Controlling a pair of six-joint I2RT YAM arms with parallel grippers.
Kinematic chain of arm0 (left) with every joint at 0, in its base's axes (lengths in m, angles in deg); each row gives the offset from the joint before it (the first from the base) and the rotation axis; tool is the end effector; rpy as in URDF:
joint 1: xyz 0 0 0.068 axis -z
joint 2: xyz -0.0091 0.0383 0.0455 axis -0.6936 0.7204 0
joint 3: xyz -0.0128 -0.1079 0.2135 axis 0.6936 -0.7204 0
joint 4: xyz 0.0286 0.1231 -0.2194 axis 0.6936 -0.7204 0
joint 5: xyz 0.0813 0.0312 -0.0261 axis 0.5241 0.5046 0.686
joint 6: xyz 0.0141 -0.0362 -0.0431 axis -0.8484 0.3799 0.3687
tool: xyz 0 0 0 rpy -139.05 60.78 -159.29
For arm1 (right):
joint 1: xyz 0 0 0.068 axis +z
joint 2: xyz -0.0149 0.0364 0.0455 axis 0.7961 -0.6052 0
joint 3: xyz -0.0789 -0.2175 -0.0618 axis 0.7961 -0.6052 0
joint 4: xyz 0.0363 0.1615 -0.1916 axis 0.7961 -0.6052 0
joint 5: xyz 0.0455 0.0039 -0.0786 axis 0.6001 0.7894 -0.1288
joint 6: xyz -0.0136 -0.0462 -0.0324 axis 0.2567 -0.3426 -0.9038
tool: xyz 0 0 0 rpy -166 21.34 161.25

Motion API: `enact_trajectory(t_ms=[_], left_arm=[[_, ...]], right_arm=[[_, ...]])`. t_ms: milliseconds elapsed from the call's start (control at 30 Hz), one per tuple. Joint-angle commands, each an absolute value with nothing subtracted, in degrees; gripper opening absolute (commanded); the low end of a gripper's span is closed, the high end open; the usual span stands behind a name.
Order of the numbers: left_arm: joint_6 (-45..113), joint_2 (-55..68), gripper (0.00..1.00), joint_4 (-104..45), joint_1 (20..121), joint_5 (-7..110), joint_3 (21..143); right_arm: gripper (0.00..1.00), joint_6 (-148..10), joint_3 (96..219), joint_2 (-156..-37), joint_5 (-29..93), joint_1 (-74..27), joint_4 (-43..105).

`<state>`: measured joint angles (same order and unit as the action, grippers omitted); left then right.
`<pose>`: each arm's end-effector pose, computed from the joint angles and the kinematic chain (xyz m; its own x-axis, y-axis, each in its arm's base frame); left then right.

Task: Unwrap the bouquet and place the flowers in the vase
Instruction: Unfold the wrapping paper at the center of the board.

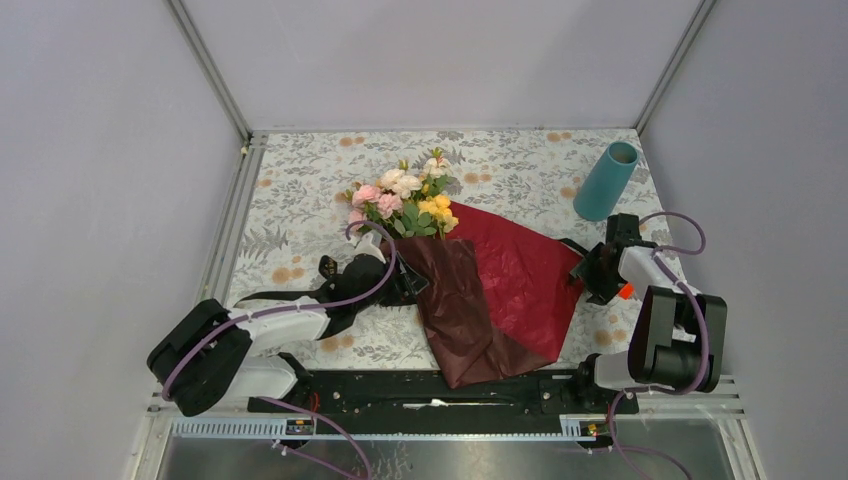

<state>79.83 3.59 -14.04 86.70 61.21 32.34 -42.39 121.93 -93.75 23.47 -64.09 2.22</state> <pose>0.1814 -0.1662 0.1293 -0.7663 -0.4398 -0.4684 0.0271 0.7062 -0.7075 0.2363 -0.0479 0.1338 -0.6427 0.6896 -0.3337 0.6652 0.7184 0.2036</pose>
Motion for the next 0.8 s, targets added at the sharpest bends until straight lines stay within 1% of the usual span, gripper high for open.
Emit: enact_trajectory(t_ms=[0, 100, 167, 200, 267, 333, 400, 433, 467, 500, 567, 767], left_arm=[[80.7, 5.0, 0.59, -9.5, 86.4, 60.7, 33.1], [81.2, 5.9, 0.56, -8.6, 86.5, 60.7, 32.9], [81.4, 6.5, 0.52, -8.1, 86.4, 60.8, 32.9], [81.4, 6.8, 0.50, -8.0, 86.4, 61.0, 32.9], [81.5, 7.4, 0.45, -7.4, 86.4, 61.4, 32.8], [81.5, 8.1, 0.38, -7.0, 86.4, 62.0, 32.8], [81.8, 9.0, 0.31, -6.6, 86.4, 62.6, 32.7], [82.0, 9.5, 0.26, -6.4, 86.4, 63.0, 32.6], [82.2, 9.9, 0.20, -6.2, 86.4, 63.2, 32.5], [82.4, 10.2, 0.12, -6.1, 86.4, 63.6, 32.4], [82.9, 10.6, 0.01, -6.3, 86.4, 64.6, 32.1], [84.4, 9.2, 0.00, -6.8, 86.4, 67.7, 29.9]], right_arm=[[0.60, -41.7, 124.2, -97.7, 25.5, -64.4, 5.5], [0.50, -41.2, 124.5, -99.7, 27.0, -64.4, 7.1], [0.45, -40.8, 124.5, -100.4, 27.3, -64.4, 7.8], [0.41, -40.8, 124.6, -100.7, 27.3, -64.4, 8.0], [0.29, -40.7, 124.5, -100.9, 26.9, -64.4, 8.1], [0.15, -40.8, 124.4, -100.9, 26.2, -64.4, 8.2], [0.08, -40.9, 124.3, -100.8, 25.5, -64.5, 8.2], [0.06, -40.9, 124.3, -100.7, 25.2, -64.5, 8.2], [0.02, -41.0, 124.2, -100.5, 24.7, -64.5, 8.0], [0.00, -41.0, 124.1, -100.5, 24.6, -64.5, 8.1], [0.00, -41.2, 124.0, -100.1, 22.4, -64.6, 8.0], [0.00, -40.6, 124.0, -99.1, 18.2, -65.1, 6.6]])
